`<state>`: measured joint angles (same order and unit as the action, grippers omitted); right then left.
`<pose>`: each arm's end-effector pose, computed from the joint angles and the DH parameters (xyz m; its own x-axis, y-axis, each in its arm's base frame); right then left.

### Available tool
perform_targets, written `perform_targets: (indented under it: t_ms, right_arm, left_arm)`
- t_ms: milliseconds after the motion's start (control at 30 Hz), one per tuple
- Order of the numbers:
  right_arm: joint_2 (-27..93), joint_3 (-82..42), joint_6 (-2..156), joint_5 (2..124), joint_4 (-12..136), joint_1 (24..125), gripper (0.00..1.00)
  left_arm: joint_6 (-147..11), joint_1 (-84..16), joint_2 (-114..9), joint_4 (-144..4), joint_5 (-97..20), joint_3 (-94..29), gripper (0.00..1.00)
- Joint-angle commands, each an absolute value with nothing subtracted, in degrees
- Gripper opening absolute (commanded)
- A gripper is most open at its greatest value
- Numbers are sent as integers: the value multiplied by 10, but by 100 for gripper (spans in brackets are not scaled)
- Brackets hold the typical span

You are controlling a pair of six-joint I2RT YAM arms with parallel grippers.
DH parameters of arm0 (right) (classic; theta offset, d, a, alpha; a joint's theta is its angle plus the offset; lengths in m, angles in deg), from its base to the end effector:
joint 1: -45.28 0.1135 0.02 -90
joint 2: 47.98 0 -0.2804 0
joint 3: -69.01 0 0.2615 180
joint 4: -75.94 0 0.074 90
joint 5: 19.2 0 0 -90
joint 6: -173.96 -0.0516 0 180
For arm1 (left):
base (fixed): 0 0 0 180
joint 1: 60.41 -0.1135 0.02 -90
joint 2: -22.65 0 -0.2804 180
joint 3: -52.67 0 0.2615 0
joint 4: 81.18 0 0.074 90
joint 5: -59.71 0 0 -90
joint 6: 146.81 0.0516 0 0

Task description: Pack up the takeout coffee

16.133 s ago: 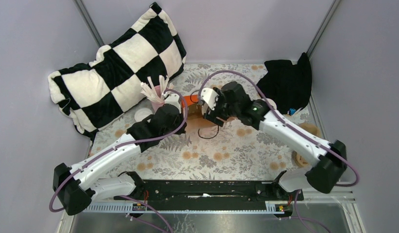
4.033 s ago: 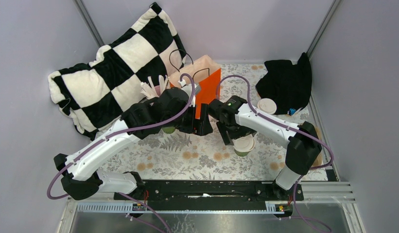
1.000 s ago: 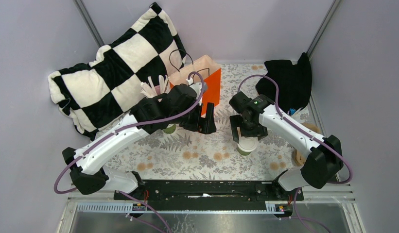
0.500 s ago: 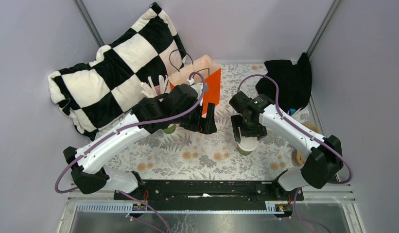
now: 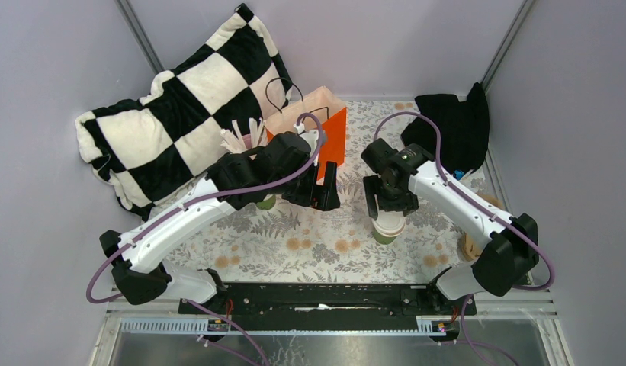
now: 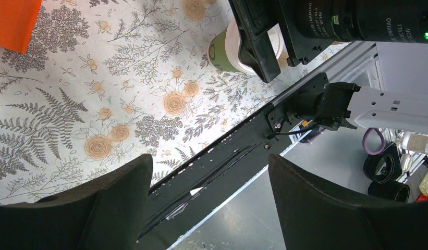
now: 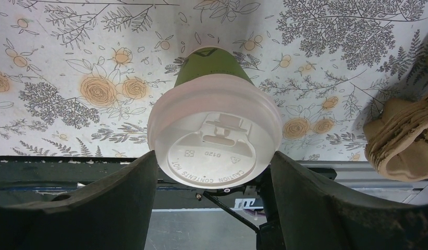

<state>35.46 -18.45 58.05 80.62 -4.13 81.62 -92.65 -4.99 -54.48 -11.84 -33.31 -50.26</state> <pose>0.2299 0.1582 0.2892 -0.9438 -0.1598 -0.2892 -0.1538 0.9871 -0.0435 0.1589 -0.2353 0.4142 -0.8110 0.1463 -0.5664 0.4552 0.7661 -0.4539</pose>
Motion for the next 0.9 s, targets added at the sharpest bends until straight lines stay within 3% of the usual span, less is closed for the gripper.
perform_targets:
  t_ms: [0, 633, 867]
  right_arm:
    - [351, -182, 586, 804, -47, 804, 79]
    - [352, -152, 592, 786, -32, 800, 80]
    - [345, -159, 588, 809, -39, 800, 91]
  left_arm:
    - [-921, -49, -548, -131, -336, -531, 85]
    - [-920, -49, -561, -131, -339, -540, 85]
    - [-915, -48, -564, -130, -339, -546, 85]
